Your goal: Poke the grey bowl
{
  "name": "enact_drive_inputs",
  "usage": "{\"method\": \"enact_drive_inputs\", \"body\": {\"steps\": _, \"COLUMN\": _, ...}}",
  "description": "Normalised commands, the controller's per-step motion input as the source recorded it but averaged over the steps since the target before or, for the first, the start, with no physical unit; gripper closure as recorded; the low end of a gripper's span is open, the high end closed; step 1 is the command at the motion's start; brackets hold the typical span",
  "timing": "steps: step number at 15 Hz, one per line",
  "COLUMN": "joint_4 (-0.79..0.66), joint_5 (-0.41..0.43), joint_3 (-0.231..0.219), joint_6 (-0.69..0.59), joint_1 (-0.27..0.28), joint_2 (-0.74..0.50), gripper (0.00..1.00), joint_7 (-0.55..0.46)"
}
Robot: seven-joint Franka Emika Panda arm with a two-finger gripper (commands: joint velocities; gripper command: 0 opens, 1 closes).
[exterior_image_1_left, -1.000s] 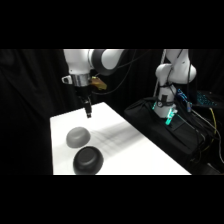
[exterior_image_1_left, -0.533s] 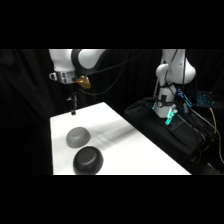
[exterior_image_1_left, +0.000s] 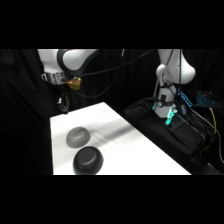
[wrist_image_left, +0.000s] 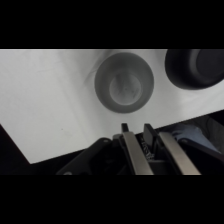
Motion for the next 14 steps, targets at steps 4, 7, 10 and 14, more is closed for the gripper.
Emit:
{"method": "enact_drive_inputs", "body": {"steps": 4, "joint_4": 0.29, "joint_5": 0.145, "joint_3": 0.049, "joint_6": -0.09, "joint_1": -0.062, "joint_2": 0.23, "gripper": 0.99, "joint_7": -0.03}}
{"method": "enact_drive_inputs", "body": {"steps": 7, "joint_4": 0.18, "joint_5": 0.145, "joint_3": 0.064, "joint_6": 0.04, "joint_1": -0.074, "joint_2": 0.23, "gripper": 0.97, "joint_7": -0.06}}
{"method": "enact_drive_inputs", "body": {"steps": 10, "joint_4": 0.15, "joint_5": 0.171, "joint_3": 0.097, "joint_6": 0.12, "joint_1": -0.096, "joint_2": 0.23, "gripper": 0.98, "joint_7": -0.12}}
{"method": "enact_drive_inputs", "body": {"steps": 14, "joint_4": 0.13, "joint_5": 0.166, "joint_3": 0.102, "joint_6": 0.17, "joint_1": -0.084, "joint_2": 0.22, "gripper": 0.99, "joint_7": -0.14}}
